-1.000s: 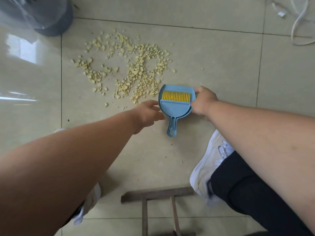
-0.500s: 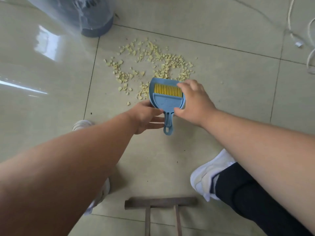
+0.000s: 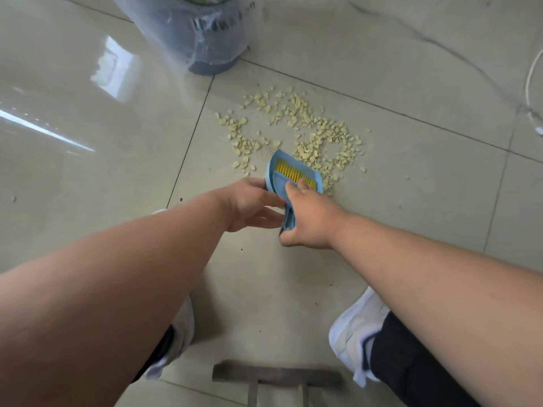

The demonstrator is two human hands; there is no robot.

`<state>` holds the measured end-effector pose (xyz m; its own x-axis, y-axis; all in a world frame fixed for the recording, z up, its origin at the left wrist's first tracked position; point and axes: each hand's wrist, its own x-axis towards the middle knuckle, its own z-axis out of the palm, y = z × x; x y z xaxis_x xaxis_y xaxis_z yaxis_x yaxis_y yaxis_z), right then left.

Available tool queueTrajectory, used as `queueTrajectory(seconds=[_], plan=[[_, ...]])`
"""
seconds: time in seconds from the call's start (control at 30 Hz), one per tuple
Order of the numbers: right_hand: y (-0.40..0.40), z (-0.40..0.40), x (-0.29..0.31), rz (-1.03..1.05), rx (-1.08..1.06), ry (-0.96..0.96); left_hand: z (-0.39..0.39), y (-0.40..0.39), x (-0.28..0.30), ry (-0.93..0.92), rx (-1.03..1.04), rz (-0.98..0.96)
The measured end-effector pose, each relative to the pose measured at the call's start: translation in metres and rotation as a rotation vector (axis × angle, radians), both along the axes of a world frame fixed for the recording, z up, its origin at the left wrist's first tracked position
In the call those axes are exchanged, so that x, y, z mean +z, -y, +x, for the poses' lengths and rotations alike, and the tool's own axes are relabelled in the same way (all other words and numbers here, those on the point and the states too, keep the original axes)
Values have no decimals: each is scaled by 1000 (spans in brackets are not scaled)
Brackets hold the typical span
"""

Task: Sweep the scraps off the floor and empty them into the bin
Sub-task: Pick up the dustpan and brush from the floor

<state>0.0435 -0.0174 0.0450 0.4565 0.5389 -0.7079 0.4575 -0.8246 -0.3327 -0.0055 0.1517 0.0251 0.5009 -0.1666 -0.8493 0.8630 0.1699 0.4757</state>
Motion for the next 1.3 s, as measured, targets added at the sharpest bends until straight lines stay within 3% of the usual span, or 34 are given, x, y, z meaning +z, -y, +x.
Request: queueTrajectory(seconds=[0.37,0.47,0.67,0.93,1.07,1.3], plan=[[-16,11,-4,257,-9,-95,-3,-27,-8,41,59,94],[-11,14,-4,251,-16,-72,-3,-26,-10,43,106,48],[-3,24,-4,53,60,165,2,-7,-8,68,163,13],[-6,27,1,71,-62,-63,13,-5,1,145,68,32],[-11,17,-7,142,-53,-74,16,-6,1,142,42,95],[-10,39,-8,313,-282,-155,14,-14,-3,119,61,122]])
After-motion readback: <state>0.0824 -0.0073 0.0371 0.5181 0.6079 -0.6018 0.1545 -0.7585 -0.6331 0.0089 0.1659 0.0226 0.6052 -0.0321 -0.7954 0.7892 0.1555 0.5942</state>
